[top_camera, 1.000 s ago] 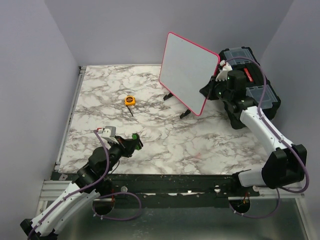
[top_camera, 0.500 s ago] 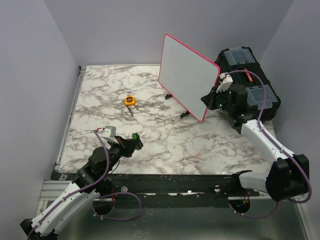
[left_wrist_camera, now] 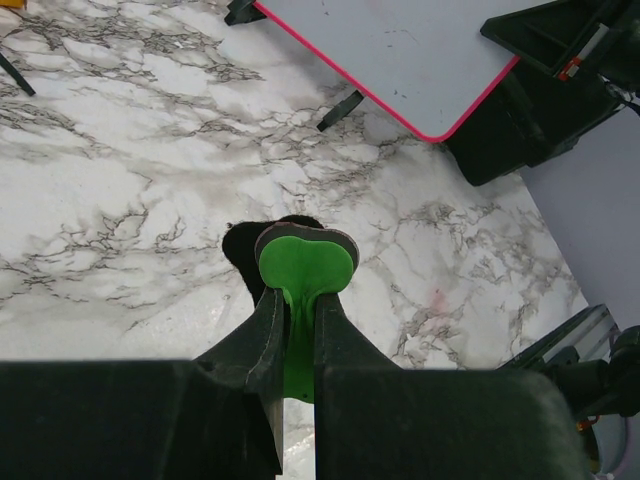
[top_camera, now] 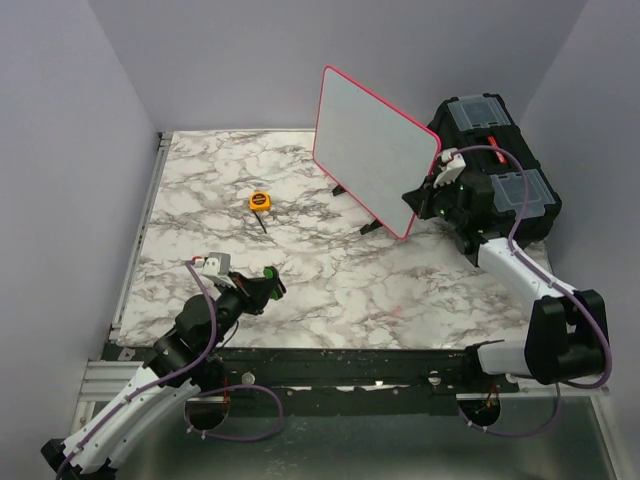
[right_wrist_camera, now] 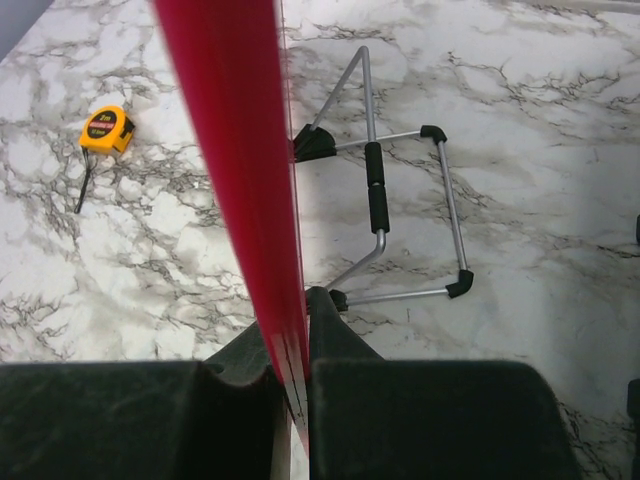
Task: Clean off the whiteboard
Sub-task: Place the whiteboard at the center of the board.
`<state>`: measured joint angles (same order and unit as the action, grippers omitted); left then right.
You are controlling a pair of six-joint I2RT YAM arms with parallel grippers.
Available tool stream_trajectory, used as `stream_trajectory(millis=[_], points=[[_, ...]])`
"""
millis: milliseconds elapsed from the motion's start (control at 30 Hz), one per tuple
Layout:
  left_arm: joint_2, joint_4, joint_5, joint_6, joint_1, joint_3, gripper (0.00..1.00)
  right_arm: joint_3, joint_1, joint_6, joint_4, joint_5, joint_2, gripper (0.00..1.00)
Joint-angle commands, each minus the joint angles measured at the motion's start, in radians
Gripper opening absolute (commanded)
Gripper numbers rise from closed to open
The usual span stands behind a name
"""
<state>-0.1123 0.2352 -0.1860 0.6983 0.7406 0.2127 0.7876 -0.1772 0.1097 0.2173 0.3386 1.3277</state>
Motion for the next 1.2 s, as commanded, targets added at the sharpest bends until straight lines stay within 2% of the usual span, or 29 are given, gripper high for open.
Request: stream_trajectory(millis=[0, 100, 300, 567, 833, 933, 1067, 1167], points=[[0.021, 0.023, 0.010, 0.005, -0.005, -0.015, 0.00, -0.050, 0.017, -0.100, -0.267, -0.055, 0.093, 0.07], [0.028, 0.027, 0.010, 0.005, -0.005, -0.015, 0.00, -0.049, 0.020, -0.145, -0.284, -0.068, 0.102, 0.10], [0.029, 0.028, 0.007, 0.002, -0.005, -0.015, 0.00, -0.066, 0.022, -0.192, -0.301, -0.084, 0.093, 0.10], [0.037, 0.034, 0.003, 0.001, -0.005, -0.013, 0.00, -0.056, 0.023, -0.198, -0.394, 0.028, 0.130, 0.09], [0.039, 0.031, 0.002, 0.003, -0.005, -0.018, 0.00, -0.037, 0.022, -0.118, -0.411, 0.174, 0.099, 0.08], [0.035, 0.030, 0.003, 0.001, -0.004, -0.017, 0.00, -0.038, 0.022, -0.123, -0.414, 0.155, 0.099, 0.08], [0.040, 0.032, 0.000, 0.001, -0.005, -0.016, 0.00, -0.054, 0.022, -0.140, -0.418, 0.052, 0.116, 0.08], [0.047, 0.035, 0.000, 0.003, -0.005, -0.019, 0.00, -0.047, 0.023, -0.156, -0.435, 0.053, 0.122, 0.07]])
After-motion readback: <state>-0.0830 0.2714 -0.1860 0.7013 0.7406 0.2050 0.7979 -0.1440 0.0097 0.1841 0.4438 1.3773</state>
